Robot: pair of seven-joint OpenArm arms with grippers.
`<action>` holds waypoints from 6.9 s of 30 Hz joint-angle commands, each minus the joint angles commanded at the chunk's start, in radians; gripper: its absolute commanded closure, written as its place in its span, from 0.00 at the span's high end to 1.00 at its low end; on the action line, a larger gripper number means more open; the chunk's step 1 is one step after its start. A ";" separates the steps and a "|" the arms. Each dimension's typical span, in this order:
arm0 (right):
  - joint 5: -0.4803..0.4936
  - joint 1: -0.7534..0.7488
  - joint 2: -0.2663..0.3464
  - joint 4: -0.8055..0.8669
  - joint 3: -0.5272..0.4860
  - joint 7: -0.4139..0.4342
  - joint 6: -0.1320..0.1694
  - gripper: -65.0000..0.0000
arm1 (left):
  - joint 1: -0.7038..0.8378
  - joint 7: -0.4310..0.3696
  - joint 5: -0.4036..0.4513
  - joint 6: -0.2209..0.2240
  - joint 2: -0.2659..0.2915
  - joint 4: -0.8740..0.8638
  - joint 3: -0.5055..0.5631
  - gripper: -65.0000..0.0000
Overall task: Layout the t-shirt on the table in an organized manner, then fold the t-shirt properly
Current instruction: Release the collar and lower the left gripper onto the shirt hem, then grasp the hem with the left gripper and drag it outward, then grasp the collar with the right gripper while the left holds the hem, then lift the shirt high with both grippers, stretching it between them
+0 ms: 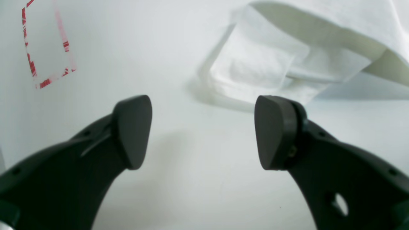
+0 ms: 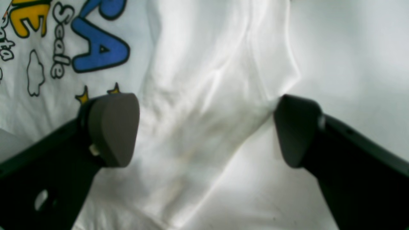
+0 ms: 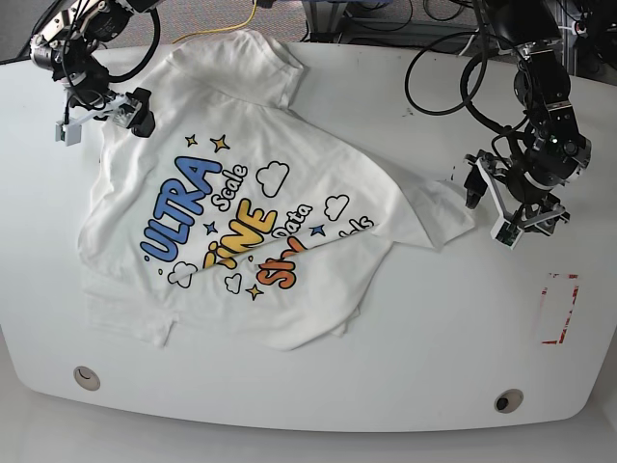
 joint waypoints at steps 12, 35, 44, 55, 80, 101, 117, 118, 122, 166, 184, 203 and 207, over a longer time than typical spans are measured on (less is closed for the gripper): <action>0.000 0.005 0.002 0.000 -0.005 0.000 0.000 0.00 | -0.044 0.000 0.000 0.000 0.009 -0.006 -0.002 0.72; -0.002 0.003 0.023 0.006 -0.054 0.000 0.000 0.00 | -0.264 0.003 -0.003 0.000 0.109 -0.356 -0.052 0.74; 0.000 0.003 0.023 0.006 -0.055 0.000 0.000 0.00 | -0.267 -0.002 -0.008 0.000 0.078 -0.486 -0.048 0.74; 0.000 0.003 0.021 0.006 -0.055 0.000 0.000 0.00 | -0.267 -0.002 -0.008 0.000 0.074 -0.542 -0.041 0.69; 0.000 0.000 0.058 0.207 -0.095 -0.008 0.000 0.00 | -0.259 -0.002 0.000 0.000 -0.054 -0.213 0.083 0.00; 0.002 -0.005 0.118 0.206 -0.114 -0.008 0.000 0.00 | -0.209 -0.002 0.000 0.000 -0.176 -0.043 0.078 0.00; -0.002 -0.017 0.117 0.114 -0.184 -0.006 0.000 0.00 | -0.104 -0.002 -0.002 0.000 -0.164 0.003 0.081 0.00; -0.002 -0.011 0.118 0.091 -0.186 -0.005 0.000 0.01 | -0.101 -0.002 -0.002 0.000 -0.157 0.003 0.080 0.00; -0.002 0.018 0.120 0.032 -0.186 0.015 0.000 0.17 | -0.100 -0.002 -0.002 0.000 -0.153 0.003 0.080 0.00; 0.247 -0.192 0.020 -0.080 -0.190 0.075 0.000 1.00 | -0.100 -0.002 0.000 0.000 -0.157 -0.003 0.083 0.00; 0.250 -0.167 0.023 -0.104 -0.190 0.072 0.000 0.00 | -0.100 -0.002 0.000 0.000 -0.157 -0.003 0.083 0.00; 0.252 -0.166 0.041 0.304 -0.189 -0.044 0.000 0.00 | -0.110 -0.002 -0.002 0.000 -0.155 0.068 0.084 0.00; 0.253 -0.120 0.087 0.308 -0.187 -0.046 0.000 0.00 | -0.143 -0.002 -0.003 0.000 -0.153 0.100 0.084 0.00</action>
